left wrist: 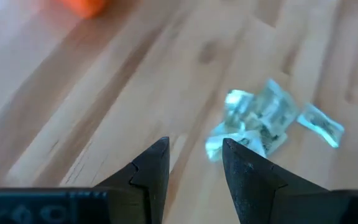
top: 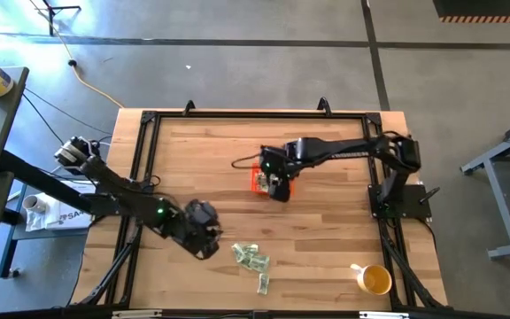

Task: Pick and place Stevia / Truvia into bins
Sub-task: Put the stevia packet into the orange bin

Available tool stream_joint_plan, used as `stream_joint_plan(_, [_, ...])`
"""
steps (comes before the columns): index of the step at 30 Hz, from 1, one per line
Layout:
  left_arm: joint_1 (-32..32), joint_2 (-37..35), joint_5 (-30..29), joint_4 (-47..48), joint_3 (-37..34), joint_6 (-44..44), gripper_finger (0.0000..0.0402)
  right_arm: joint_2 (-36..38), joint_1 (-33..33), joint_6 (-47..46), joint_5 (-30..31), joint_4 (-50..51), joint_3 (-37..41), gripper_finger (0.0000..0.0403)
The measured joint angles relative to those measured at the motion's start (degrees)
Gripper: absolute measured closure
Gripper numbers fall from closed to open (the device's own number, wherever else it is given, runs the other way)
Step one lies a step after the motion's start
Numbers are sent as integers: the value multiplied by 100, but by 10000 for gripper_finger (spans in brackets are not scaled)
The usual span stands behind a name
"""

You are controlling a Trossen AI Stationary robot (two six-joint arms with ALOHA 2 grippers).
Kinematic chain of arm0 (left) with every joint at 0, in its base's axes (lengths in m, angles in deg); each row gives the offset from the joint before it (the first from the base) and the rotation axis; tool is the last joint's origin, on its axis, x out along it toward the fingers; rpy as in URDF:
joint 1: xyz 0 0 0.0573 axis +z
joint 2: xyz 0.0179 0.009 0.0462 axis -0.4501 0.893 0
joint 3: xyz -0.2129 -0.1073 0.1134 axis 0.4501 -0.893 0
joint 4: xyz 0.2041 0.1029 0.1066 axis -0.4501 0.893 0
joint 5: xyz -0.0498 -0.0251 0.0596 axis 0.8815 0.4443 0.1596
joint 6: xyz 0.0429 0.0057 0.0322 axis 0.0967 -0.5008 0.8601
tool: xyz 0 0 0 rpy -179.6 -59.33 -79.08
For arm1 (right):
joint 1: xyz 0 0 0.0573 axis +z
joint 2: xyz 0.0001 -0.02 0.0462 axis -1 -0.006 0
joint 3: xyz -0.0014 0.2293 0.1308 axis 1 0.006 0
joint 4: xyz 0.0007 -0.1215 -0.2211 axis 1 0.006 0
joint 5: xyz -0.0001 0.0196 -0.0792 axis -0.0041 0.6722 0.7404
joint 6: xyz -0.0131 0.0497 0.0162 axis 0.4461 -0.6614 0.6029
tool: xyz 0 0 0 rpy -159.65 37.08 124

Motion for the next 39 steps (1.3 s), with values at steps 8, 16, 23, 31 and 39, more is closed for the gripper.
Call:
stream_joint_plan(8, [347, 979, 1429, -1865, -157, 2449, 220, 354, 1418, 308, 1315, 787, 10, 35])
stream_joint_plan(16, [161, 1435, 1871, -2044, -106, 4192, 220, 419, 2574, -657, 1616, 609, 858, 23])
stream_joint_plan(23, [483, 1775, 2041, -2172, -96, 4886, 220, 419, 3085, -1472, 1793, 207, 1326, 29])
stream_joint_plan(31, [730, 2269, 2363, -2290, -41, 5416, 227, 424, 3202, -1956, 2239, 148, 1360, 29])
stream_joint_plan(39, [1025, 1957, 2014, -1712, -71, 5334, 376, 542, 3200, -2207, 2644, 291, 1360, 31])
